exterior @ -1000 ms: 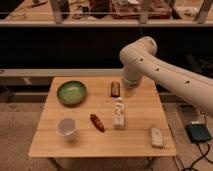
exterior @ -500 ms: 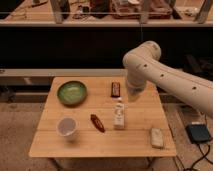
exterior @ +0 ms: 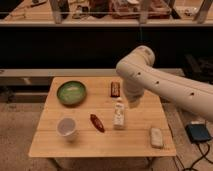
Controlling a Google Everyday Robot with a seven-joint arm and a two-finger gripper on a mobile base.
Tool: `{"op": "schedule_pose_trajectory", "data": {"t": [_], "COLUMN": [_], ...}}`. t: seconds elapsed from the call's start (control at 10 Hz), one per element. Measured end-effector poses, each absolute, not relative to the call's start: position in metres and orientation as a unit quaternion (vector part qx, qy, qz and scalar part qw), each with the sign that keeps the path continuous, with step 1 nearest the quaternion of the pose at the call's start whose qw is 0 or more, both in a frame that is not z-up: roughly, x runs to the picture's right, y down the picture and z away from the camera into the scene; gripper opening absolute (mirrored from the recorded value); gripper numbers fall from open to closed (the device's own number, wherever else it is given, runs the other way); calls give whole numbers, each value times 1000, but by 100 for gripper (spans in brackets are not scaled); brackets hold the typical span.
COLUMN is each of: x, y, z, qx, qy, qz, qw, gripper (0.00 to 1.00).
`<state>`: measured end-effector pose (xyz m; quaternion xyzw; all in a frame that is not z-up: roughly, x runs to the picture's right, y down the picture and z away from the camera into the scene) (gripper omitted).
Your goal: Move the arm in a circular motion
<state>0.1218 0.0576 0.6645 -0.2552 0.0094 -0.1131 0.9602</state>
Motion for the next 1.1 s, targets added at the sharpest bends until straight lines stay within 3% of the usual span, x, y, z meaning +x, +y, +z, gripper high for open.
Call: {"op": "schedule_pose_trajectory", "data": {"t": [0.3,0.7,1.1], "x": [87,30,9], "y": [67,72,92], "z": [659,671,669], "qx": [-253,-213,-220], "qy": [-31,-7,-12], "qz": [-92,-138,-148], "qw": [963,967,964], "gripper": [41,41,41]}}
